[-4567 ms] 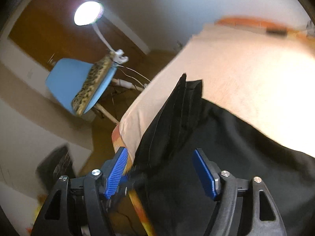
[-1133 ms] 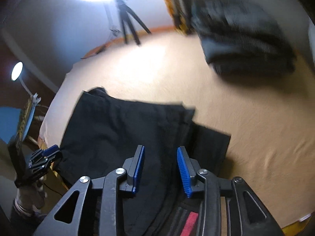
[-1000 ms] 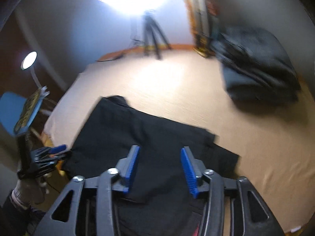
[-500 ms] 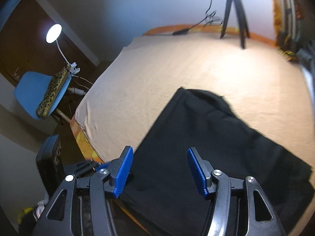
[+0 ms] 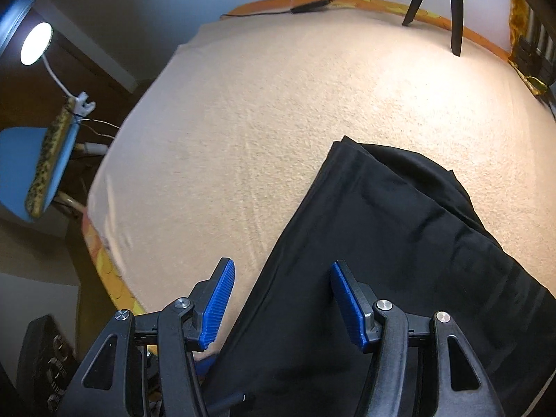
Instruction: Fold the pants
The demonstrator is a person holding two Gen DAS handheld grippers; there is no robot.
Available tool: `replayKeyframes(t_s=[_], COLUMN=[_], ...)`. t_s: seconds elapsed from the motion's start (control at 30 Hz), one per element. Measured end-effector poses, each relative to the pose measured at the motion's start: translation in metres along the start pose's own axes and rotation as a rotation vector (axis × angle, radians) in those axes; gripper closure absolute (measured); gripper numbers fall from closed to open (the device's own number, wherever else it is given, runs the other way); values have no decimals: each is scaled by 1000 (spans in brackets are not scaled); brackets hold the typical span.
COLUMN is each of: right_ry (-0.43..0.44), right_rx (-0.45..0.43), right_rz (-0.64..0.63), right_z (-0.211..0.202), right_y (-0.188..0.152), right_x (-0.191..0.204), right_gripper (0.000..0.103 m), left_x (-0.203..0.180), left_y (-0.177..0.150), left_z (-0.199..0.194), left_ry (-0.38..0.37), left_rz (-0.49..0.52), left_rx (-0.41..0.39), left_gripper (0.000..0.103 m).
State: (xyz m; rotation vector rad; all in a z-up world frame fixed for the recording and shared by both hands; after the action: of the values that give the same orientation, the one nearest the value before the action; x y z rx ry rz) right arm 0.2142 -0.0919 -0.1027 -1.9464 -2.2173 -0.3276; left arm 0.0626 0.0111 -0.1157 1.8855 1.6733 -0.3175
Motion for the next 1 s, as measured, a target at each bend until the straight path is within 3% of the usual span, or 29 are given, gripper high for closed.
replayKeyframes(t_s=[0.3, 0.4, 0.57, 0.77, 0.8, 0.87, 1.0], right_ry=[-125, -199, -111, -19, -4, 18, 38], right_rx=[38, 24, 9, -36, -44, -56, -71], right_rz=[-29, -63, -41, -10, -7, -6, -5], right_z=[20, 20, 13, 2, -1, -7, -18], right_y=[9, 7, 4, -6, -8, -11, -14], right_x=[14, 19, 3, -7, -11, -16, -21], right_gripper=[43, 64, 88, 99, 100, 101, 101], left_x=[-19, -22, -26, -22, -22, -26, -43], left_y=[-3, -4, -6, -2, -2, -2, -4], left_z=[-3, -2, 1, 17, 17, 14, 9], left_ry=[48, 75, 181, 167, 167, 140, 154], left_rz=[59, 60, 72, 39, 43, 53, 133], left_rx=[-18, -22, -38, -6, -16, -42, -92], left_gripper=[72, 72, 59, 57, 59, 83, 90])
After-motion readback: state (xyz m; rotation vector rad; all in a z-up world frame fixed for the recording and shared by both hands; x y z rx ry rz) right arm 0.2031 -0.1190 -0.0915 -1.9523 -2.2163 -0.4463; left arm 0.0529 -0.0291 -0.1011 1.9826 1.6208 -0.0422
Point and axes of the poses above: each gripper's, at about its wrist camera, not at the fingertips, and z roughly the way its jaws point, x to its left, y to its top, the point moved 1 cm from there along z, roughly the way its jaws point, and after that the axes turned 14 degrees about x, right-handed, at the moved point
